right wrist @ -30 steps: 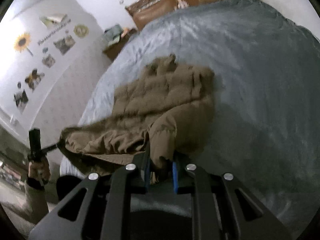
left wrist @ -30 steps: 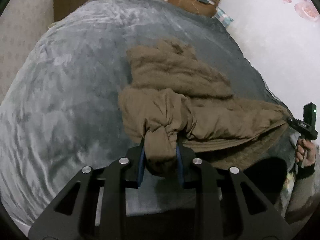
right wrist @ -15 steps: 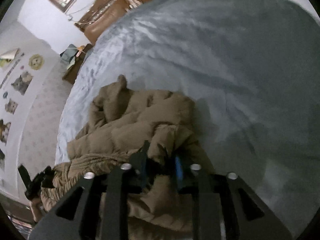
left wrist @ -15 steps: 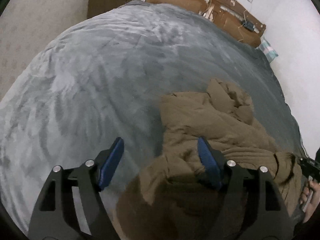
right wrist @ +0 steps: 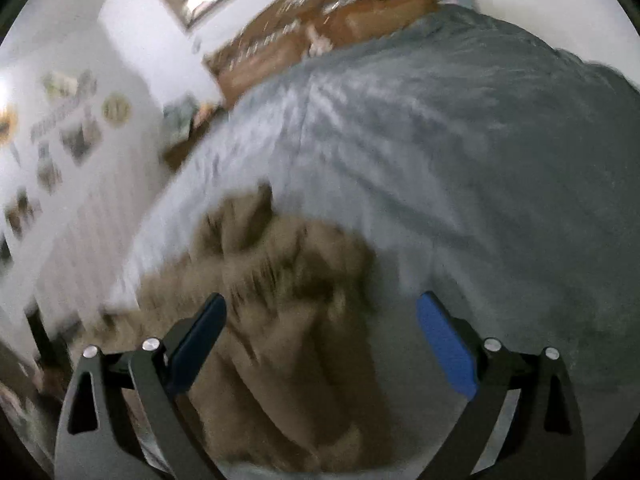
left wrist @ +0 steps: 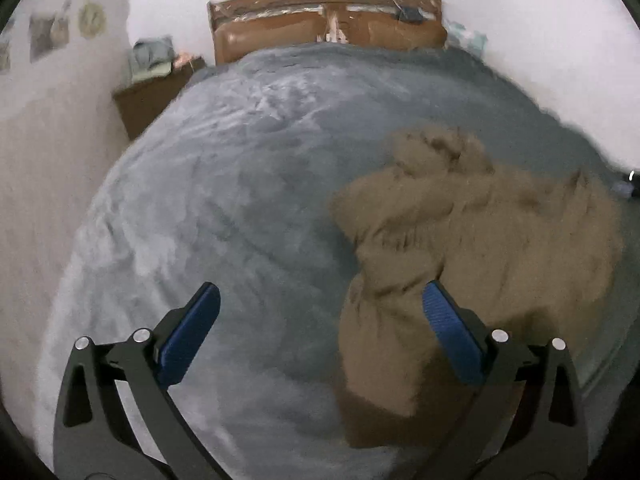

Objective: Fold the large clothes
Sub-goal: 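Grasp the jacket hem with both tools and lift it up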

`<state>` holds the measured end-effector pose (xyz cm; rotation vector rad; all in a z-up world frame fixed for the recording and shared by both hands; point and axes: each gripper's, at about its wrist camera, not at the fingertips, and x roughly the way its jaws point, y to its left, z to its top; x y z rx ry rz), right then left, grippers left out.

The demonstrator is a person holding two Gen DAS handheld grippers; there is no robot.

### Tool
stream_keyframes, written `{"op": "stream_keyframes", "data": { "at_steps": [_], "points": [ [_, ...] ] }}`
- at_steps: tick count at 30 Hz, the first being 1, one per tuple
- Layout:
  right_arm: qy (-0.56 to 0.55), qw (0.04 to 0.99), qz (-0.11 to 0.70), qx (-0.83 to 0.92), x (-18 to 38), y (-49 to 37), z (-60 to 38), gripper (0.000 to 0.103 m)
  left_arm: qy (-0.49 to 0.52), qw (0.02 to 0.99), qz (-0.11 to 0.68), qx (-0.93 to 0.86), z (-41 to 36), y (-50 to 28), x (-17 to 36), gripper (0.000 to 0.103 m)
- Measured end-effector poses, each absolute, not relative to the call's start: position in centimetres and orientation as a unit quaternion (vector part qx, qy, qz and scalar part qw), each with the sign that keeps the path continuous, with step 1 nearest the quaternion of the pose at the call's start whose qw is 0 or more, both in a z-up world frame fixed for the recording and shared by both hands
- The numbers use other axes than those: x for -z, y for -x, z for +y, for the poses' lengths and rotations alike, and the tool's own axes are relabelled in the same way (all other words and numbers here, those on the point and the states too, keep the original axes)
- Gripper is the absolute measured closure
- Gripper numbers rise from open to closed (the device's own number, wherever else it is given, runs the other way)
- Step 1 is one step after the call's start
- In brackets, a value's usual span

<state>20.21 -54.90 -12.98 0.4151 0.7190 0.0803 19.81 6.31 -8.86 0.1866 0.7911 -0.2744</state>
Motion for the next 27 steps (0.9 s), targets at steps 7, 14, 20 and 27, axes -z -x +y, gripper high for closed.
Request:
{"op": "stream_keyframes", "data": {
  "at_steps": [7, 14, 20, 27],
  "points": [
    [-0.100, 0.910, 0.399, -0.052, 14.3, -20.7, -50.9, 0.007, 0.021, 0.882, 0.453, 0.125, 5.5, -20.8, 13.5, 0.003],
    [-0.130, 0.884, 0.446, -0.051, 17.4, -22.6, -51.0, 0.010, 0.001, 0.886, 0.448, 0.116, 4.0, -21.4, 14.5, 0.003],
    [-0.149, 0.880, 0.444, -0.073, 17.0, -23.1, -50.1, 0.076, 0.024, 0.880, 0.454, 0.136, 3.2, -22.1, 14.7, 0.058],
    [-0.158, 0.925, 0.341, -0.050, 11.0, -20.0, -50.3, 0.086, 0.082, 0.922, 0.356, 0.126, 5.5, -20.3, 8.3, 0.096]
  ]
}}
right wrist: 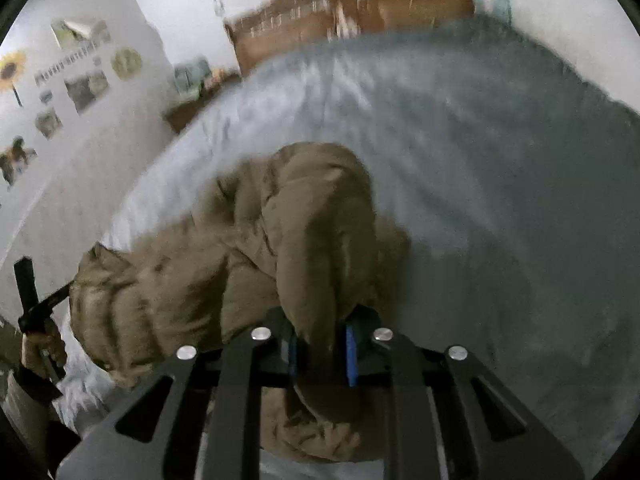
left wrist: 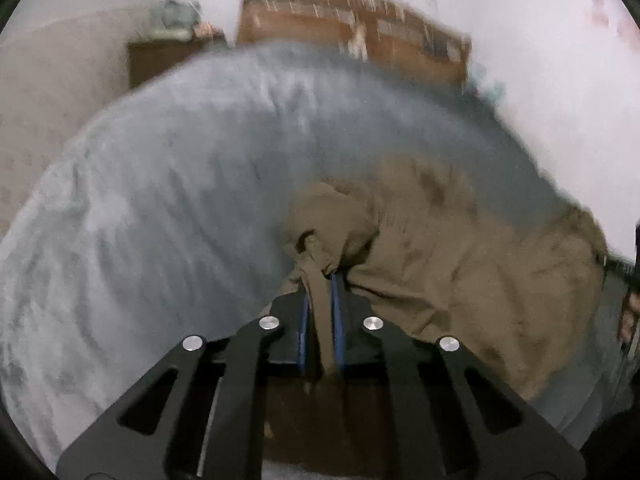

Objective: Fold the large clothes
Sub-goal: 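Grasp the jacket hem with both tools and lift it up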

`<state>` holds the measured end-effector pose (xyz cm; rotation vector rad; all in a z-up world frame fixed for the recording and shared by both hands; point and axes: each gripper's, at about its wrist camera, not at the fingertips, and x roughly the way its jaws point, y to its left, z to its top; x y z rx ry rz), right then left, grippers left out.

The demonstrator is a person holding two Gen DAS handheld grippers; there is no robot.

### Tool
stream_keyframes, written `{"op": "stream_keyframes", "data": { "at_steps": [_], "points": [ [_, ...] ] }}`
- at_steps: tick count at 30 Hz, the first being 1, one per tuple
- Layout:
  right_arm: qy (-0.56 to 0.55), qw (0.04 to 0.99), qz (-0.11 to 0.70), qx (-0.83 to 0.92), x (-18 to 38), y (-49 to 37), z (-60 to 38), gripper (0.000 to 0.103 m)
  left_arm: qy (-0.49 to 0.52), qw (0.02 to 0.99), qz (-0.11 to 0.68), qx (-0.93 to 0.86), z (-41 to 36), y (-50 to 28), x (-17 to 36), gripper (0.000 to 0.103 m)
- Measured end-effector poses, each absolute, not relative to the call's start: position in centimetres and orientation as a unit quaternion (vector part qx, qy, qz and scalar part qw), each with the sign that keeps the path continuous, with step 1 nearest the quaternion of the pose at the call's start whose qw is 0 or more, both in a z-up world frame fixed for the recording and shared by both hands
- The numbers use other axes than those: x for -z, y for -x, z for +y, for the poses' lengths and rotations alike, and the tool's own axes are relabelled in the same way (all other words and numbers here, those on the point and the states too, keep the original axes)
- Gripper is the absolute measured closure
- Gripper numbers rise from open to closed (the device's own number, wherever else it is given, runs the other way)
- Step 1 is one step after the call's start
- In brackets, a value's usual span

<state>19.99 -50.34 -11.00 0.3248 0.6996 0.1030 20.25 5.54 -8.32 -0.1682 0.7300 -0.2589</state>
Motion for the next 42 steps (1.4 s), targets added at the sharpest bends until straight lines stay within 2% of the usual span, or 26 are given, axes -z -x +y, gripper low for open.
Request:
{"op": "stream_keyframes", "data": {
  "at_steps": [6, 11, 14, 18, 20, 21, 22, 24, 26, 30, 34, 36, 37, 38, 39, 40, 42],
  "points": [
    [-0.183, 0.956, 0.221, -0.070, 5.5, -14.5, -50.3, 0.086, 0.106, 0.959, 0.237, 0.117, 7.7, -16.1, 2.3, 0.096],
    [-0.142, 0.980, 0.112, -0.081, 0.9, -9.6, -48.4, 0.086, 0.130, 0.973, 0.150, 0.114, 8.8, -12.3, -2.3, 0.101],
    [-0.141, 0.983, 0.077, -0.094, -0.4, -7.8, -48.0, 0.086, 0.151, 0.979, 0.094, 0.105, 10.1, -9.6, -5.0, 0.103],
    [-0.121, 0.985, 0.081, -0.094, -0.9, -7.4, -47.8, 0.086, 0.132, 0.981, 0.099, 0.106, 10.3, -8.7, -6.2, 0.103],
    [-0.116, 0.984, 0.105, -0.083, -0.2, -8.2, -47.8, 0.086, 0.121, 0.976, 0.153, 0.099, 10.2, -10.2, -4.2, 0.103],
    [-0.119, 0.982, 0.128, -0.077, 0.5, -9.2, -48.0, 0.086, 0.125, 0.965, 0.200, 0.113, 10.3, -11.2, -2.7, 0.093],
    [-0.122, 0.979, 0.145, -0.072, 1.1, -10.0, -48.2, 0.086, 0.131, 0.944, 0.270, 0.136, 10.5, -12.6, 0.1, 0.055],
    [-0.126, 0.974, 0.182, -0.056, 2.6, -11.6, -48.6, 0.086, 0.126, 0.919, 0.350, 0.132, 10.3, -14.4, 4.4, 0.010],
    [-0.137, 0.969, 0.201, -0.044, 3.4, -12.3, -49.3, 0.086, 0.113, 0.901, 0.399, 0.129, 9.8, -15.7, 7.9, 0.010],
    [-0.161, 0.962, 0.217, -0.044, 4.7, -13.0, -50.7, 0.086, 0.196, 0.854, 0.442, 0.194, 9.3, -17.2, 11.2, 0.005],
    [-0.163, 0.960, 0.223, -0.045, 5.2, -13.2, -50.6, 0.086, 0.125, 0.853, 0.461, 0.211, 5.8, -17.4, 12.4, 0.003],
    [-0.163, 0.960, 0.224, -0.047, 5.2, -13.3, -50.6, 0.086, 0.101, 0.845, 0.480, 0.211, 4.0, -17.9, 13.8, 0.006],
    [-0.163, 0.960, 0.223, -0.049, 5.2, -13.4, -50.5, 0.086, 0.091, 0.845, 0.484, 0.211, 3.3, -18.2, 14.5, 0.029],
    [-0.162, 0.960, 0.223, -0.049, 5.0, -13.6, -50.3, 0.086, 0.086, 0.843, 0.486, 0.213, 2.9, -17.9, 14.3, 0.049],
    [-0.162, 0.960, 0.222, -0.051, 5.0, -13.6, -50.2, 0.086, 0.088, 0.840, 0.489, 0.217, 2.6, -18.0, 14.4, 0.074],
    [-0.162, 0.960, 0.222, -0.053, 4.9, -13.7, -50.2, 0.086, 0.103, 0.844, 0.477, 0.220, 2.6, -17.9, 13.6, 0.090],
    [-0.162, 0.961, 0.216, -0.053, 4.8, -13.5, -50.2, 0.086, 0.115, 0.861, 0.444, 0.221, 2.8, -17.3, 11.2, 0.098]
  ]
}}
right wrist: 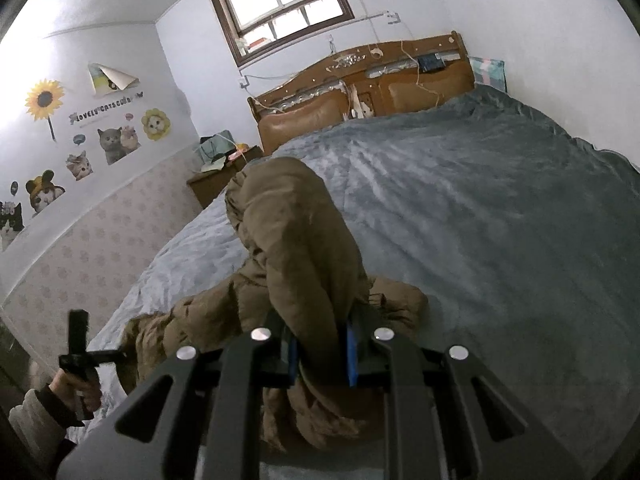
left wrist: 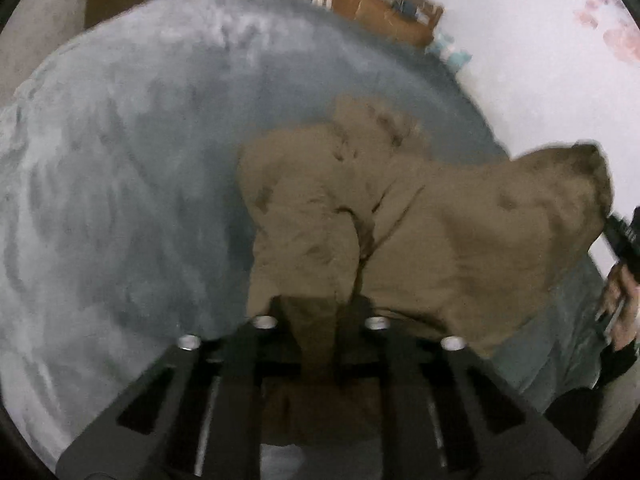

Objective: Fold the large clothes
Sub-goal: 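Grasp the jacket hem with both tools and lift it up, then lay the lifted hem over the jacket body with both tools and release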

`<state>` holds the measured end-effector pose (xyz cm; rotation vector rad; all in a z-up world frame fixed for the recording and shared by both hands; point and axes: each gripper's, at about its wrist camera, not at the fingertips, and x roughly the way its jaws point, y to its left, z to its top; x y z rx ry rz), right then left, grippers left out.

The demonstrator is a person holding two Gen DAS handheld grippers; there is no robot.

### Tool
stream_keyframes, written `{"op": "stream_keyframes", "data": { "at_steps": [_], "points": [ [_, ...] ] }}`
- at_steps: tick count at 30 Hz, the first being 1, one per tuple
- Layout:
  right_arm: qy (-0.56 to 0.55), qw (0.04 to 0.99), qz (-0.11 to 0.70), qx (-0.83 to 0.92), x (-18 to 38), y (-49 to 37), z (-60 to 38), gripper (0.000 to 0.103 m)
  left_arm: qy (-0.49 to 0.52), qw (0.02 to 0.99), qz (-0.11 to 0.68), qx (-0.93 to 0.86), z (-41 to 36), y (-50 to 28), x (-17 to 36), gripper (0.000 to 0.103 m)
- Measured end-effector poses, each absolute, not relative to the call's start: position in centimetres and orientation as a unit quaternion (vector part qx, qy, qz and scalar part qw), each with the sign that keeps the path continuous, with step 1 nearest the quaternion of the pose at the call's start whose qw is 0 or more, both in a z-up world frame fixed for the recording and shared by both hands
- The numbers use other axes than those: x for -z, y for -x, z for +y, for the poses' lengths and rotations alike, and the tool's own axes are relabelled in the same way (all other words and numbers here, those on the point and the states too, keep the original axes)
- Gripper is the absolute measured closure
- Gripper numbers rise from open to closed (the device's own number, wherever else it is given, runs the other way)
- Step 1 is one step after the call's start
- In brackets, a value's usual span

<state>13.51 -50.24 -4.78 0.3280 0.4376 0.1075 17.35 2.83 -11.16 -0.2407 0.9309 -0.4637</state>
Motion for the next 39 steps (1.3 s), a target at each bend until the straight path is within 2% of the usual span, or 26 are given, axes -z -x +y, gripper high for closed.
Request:
{"op": "stream_keyframes", "data": {
  "at_steps": [8, 16, 19, 26, 35, 39],
  "points": [
    [-0.183, 0.967, 0.157, -0.079, 2.6, -10.3, -50.2, 0.087, 0.153, 0.924, 0.269, 0.223, 6.9, -11.5, 0.0, 0.100],
    [-0.182, 0.969, 0.078, -0.150, -0.1, -6.9, -49.3, 0.087, 0.167, 0.943, 0.168, 0.235, 10.7, -6.3, -4.6, 0.100],
    [-0.184, 0.968, 0.079, -0.149, -0.1, -6.9, -49.5, 0.087, 0.181, 0.939, 0.166, 0.241, 11.5, -5.6, -5.0, 0.099],
    [-0.182, 0.964, 0.167, -0.100, 2.7, -13.1, -49.2, 0.087, 0.174, 0.933, 0.262, 0.173, 11.1, -12.5, -1.3, 0.099],
    [-0.153, 0.969, 0.192, -0.026, 5.6, -22.0, -49.0, 0.087, 0.102, 0.965, 0.213, 0.111, 7.8, -18.9, 0.2, 0.097],
    [-0.138, 0.962, 0.236, -0.005, 8.6, -25.7, -49.4, 0.086, 0.079, 0.953, 0.280, 0.081, 6.1, -23.6, 3.8, 0.096]
  ]
}}
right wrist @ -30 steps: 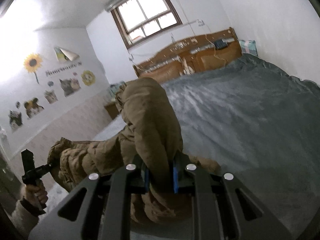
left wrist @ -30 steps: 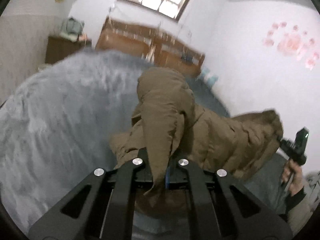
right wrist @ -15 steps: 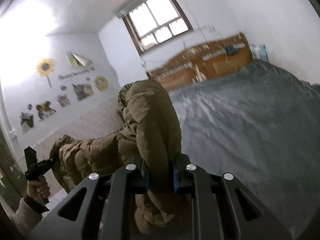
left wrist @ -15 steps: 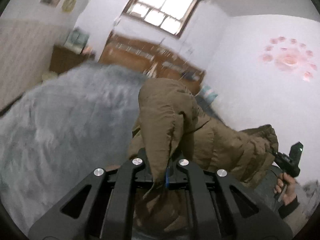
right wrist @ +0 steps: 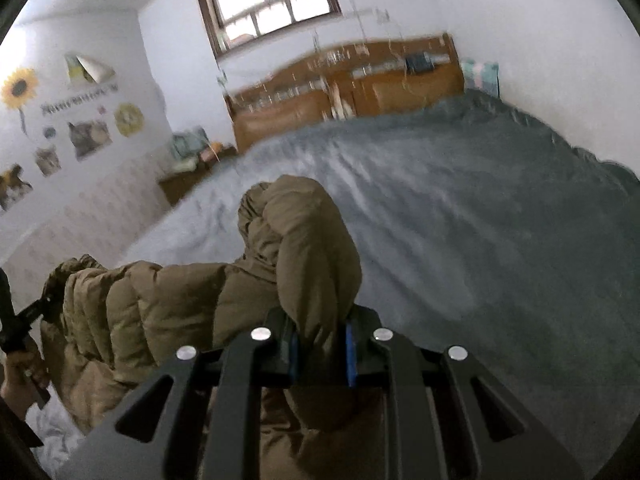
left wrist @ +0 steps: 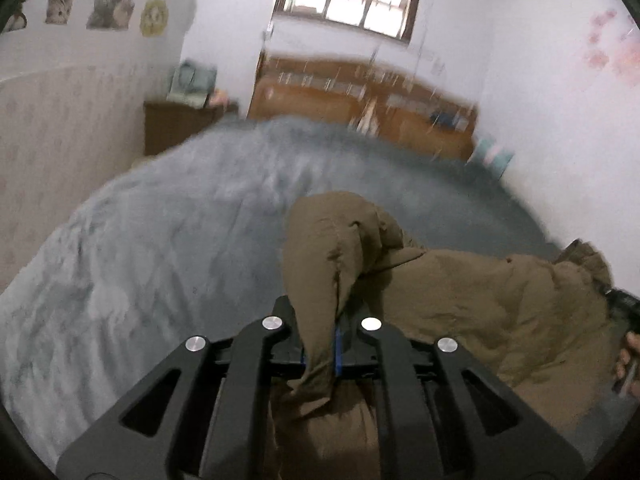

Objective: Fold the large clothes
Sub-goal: 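Lay the lifted hem over the jacket body with both tools and release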

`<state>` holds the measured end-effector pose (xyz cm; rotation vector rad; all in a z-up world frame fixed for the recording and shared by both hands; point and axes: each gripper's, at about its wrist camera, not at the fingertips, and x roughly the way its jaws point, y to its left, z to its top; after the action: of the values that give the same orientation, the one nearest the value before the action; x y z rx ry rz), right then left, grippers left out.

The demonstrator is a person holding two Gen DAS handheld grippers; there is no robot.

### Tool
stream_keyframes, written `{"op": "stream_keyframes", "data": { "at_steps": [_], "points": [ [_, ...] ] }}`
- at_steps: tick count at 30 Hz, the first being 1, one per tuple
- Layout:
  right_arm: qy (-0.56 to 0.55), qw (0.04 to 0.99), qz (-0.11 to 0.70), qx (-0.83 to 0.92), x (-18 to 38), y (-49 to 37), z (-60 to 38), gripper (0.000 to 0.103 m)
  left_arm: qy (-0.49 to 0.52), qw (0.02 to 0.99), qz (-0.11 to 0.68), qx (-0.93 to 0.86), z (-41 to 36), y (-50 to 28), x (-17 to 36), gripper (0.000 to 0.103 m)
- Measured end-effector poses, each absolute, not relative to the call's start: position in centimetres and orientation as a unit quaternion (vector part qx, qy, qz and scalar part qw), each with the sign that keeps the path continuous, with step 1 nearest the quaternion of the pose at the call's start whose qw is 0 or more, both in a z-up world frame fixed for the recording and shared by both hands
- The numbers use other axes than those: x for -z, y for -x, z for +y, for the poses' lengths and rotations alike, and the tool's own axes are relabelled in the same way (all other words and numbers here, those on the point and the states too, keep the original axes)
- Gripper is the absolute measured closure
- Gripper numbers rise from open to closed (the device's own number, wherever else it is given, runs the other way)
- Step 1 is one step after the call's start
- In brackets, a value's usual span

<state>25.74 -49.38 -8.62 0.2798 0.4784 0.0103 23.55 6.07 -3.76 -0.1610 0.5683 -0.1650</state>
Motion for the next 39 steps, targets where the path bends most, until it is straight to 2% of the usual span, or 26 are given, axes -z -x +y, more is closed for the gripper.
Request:
{"op": "stream_keyframes", "data": {
  "at_steps": [2, 4, 5, 6, 8, 9, 10, 11, 13, 15, 16, 18, 21, 27, 29, 34, 39],
  "points": [
    [-0.125, 0.956, 0.266, 0.004, 10.7, -27.4, -49.2, 0.085, 0.073, 0.943, 0.319, 0.066, 6.1, -25.3, 6.5, 0.095],
    [-0.114, 0.948, 0.298, 0.017, 12.9, -28.8, -49.0, 0.078, 0.060, 0.931, 0.358, 0.047, 6.0, -26.5, 9.1, 0.090],
    [-0.109, 0.943, 0.313, 0.027, 13.7, -29.3, -48.9, 0.066, 0.055, 0.925, 0.373, 0.038, 6.3, -26.8, 10.1, 0.087],
    [-0.107, 0.936, 0.332, 0.041, 14.8, -29.7, -48.8, 0.050, 0.048, 0.919, 0.391, 0.029, 6.5, -27.2, 11.4, 0.078],
    [-0.108, 0.929, 0.350, 0.059, 15.9, -29.9, -48.9, 0.028, 0.043, 0.912, 0.409, 0.008, 7.1, -27.1, 13.3, 0.059],
    [-0.110, 0.927, 0.352, 0.065, 16.0, -29.8, -48.9, 0.027, 0.045, 0.910, 0.413, -0.002, 7.3, -27.1, 13.5, 0.044],
    [-0.110, 0.927, 0.350, 0.073, 15.6, -29.5, -48.9, 0.027, 0.057, 0.909, 0.413, -0.014, 8.4, -26.8, 14.0, 0.036],
    [-0.109, 0.929, 0.344, 0.084, 14.8, -29.1, -48.9, 0.027, 0.073, 0.909, 0.410, -0.017, 8.4, -26.8, 13.0, 0.034],
    [-0.106, 0.941, 0.301, 0.115, 11.6, -27.1, -48.6, 0.020, 0.107, 0.916, 0.385, -0.038, 10.1, -25.8, 10.4, 0.025],
    [-0.102, 0.954, 0.253, 0.125, 8.6, -25.2, -47.4, 0.005, 0.122, 0.934, 0.330, -0.058, 10.4, -24.0, 6.6, 0.017],
    [-0.098, 0.961, 0.227, 0.123, 7.1, -24.2, -46.3, 0.002, 0.120, 0.941, 0.312, -0.058, 10.8, -22.9, 5.5, 0.011],
    [-0.087, 0.971, 0.201, 0.097, 5.7, -23.3, -43.9, 0.002, 0.097, 0.954, 0.283, -0.033, 9.1, -21.5, 3.1, 0.005],
    [-0.067, 0.971, 0.225, 0.046, 6.7, -24.8, -39.8, 0.002, 0.050, 0.958, 0.282, 0.004, 4.5, -20.5, 3.0, 0.003],
    [-0.045, 0.962, 0.261, 0.062, 12.6, -28.9, -36.0, 0.002, -0.051, 0.951, 0.306, 0.002, -3.5, -21.4, 8.6, 0.003],
    [-0.045, 0.952, 0.293, 0.079, 14.7, -30.7, -36.6, 0.002, -0.063, 0.944, 0.324, -0.011, -3.7, -22.2, 10.7, 0.003],
    [-0.043, 0.944, 0.319, 0.076, 18.4, -32.0, -37.9, 0.002, 0.000, 0.932, 0.361, -0.026, -0.8, -25.4, 13.4, 0.003],
    [-0.037, 0.941, 0.332, 0.062, 20.3, -32.7, -38.1, 0.002, -0.048, 0.933, 0.356, -0.033, -2.0, -26.1, 14.7, 0.003]
  ]
}}
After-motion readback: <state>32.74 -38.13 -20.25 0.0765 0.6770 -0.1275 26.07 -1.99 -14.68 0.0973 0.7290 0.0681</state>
